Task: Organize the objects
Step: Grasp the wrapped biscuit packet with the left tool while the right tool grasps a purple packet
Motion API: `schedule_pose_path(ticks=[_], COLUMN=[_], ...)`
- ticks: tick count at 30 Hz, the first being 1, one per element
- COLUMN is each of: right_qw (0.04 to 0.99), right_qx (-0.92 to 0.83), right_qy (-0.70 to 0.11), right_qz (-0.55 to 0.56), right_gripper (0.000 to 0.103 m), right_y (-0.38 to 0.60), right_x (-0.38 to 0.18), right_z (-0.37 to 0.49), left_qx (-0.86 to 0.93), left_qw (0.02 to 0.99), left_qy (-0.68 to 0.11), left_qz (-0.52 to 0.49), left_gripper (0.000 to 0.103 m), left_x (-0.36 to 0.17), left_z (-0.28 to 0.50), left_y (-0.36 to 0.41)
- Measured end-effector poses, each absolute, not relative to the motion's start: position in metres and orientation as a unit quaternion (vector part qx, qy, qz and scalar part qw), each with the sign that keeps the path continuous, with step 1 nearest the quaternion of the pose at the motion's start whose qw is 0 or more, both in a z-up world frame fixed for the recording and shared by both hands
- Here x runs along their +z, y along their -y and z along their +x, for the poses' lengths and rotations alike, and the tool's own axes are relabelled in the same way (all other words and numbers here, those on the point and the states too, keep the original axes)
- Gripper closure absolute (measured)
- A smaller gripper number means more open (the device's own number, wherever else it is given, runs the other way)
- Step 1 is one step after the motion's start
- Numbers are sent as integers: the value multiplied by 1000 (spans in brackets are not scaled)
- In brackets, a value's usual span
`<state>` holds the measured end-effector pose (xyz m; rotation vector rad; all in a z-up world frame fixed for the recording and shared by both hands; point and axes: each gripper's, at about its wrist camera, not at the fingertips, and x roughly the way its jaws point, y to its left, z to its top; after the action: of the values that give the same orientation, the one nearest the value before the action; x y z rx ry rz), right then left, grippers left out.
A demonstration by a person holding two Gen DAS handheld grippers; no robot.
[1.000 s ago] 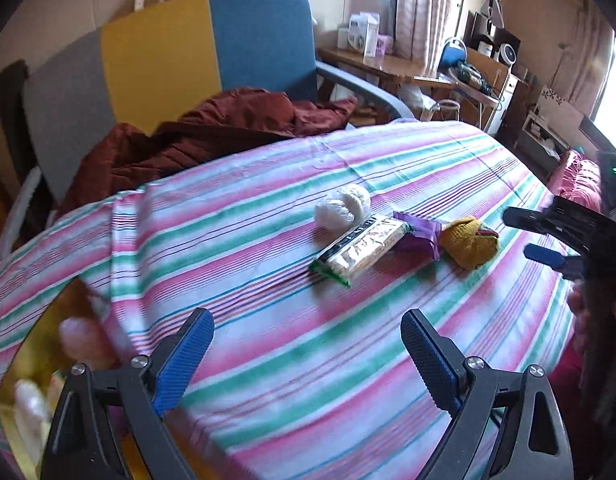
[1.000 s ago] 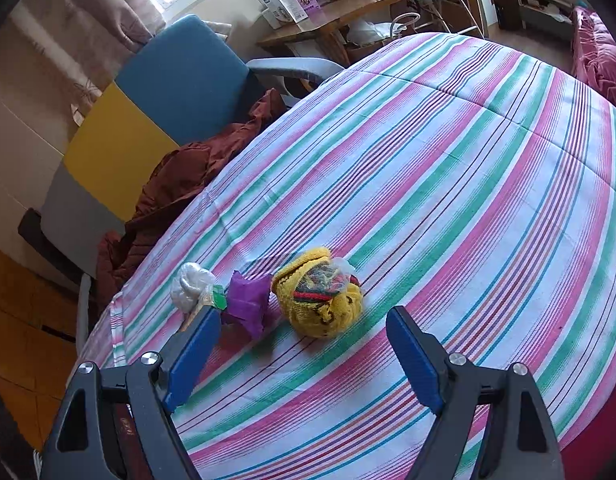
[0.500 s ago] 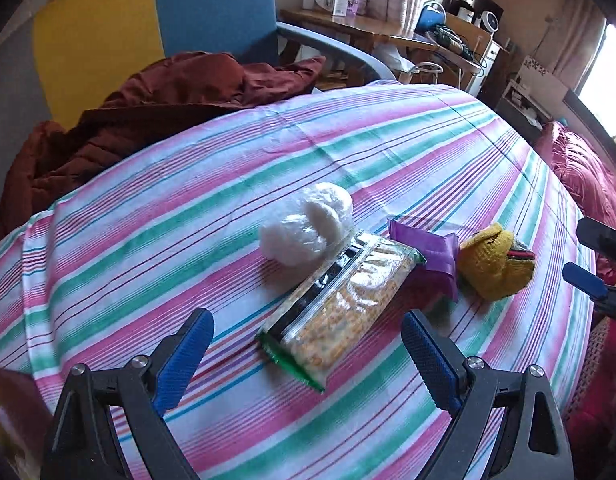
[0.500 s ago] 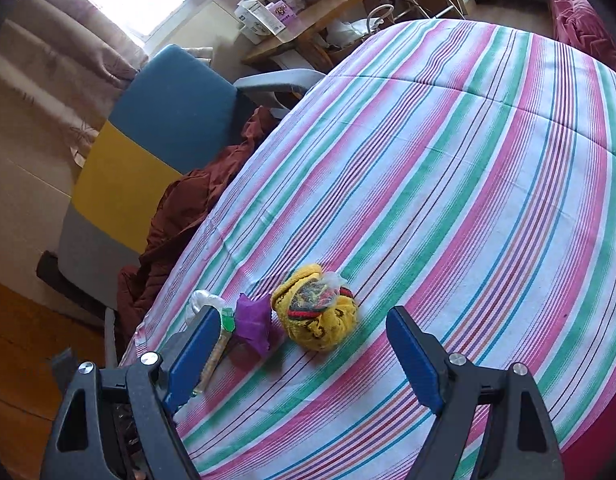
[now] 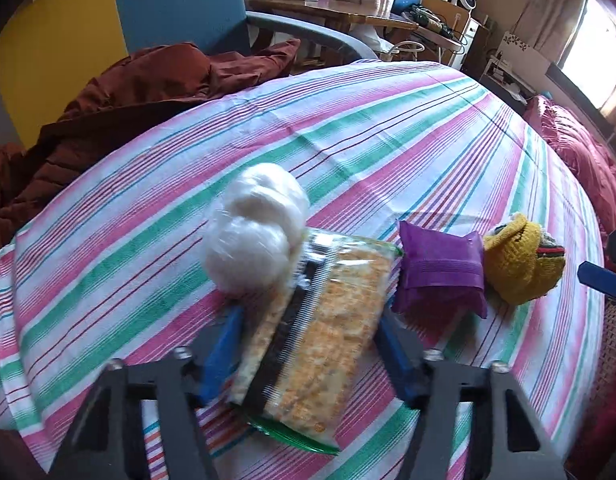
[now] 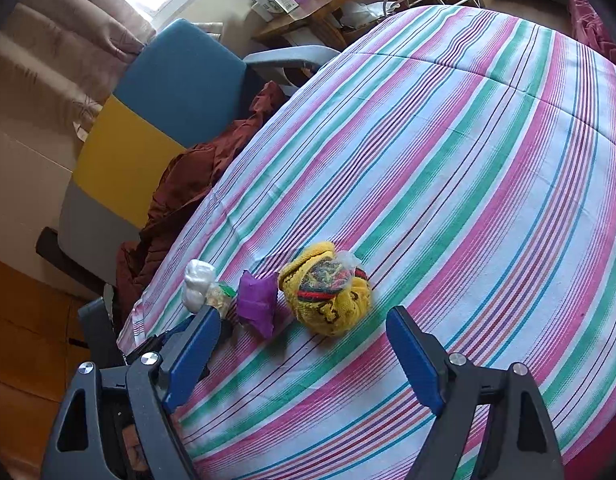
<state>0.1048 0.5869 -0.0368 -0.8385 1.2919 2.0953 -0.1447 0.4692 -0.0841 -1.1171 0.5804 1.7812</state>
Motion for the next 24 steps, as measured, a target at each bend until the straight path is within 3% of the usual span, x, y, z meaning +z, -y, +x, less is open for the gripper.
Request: schedule_pose_path(ticks=[16,24], right_qw=[250,216], right_qx=[794,824], right_qy=[-456,-370], right_qz=[-314,-371], right_gripper=[17,16], right_y=[-578,-554], right_x=[-28,-16], right_z=[98,67], left_qx=[776,786], left_qw=[368,371], left_qy=[-159,-162], left_qz=[-486,-467], left_gripper=[53,53], left_x=[-83,-85], left_z=[-86,-77], left_y=[-389,-382])
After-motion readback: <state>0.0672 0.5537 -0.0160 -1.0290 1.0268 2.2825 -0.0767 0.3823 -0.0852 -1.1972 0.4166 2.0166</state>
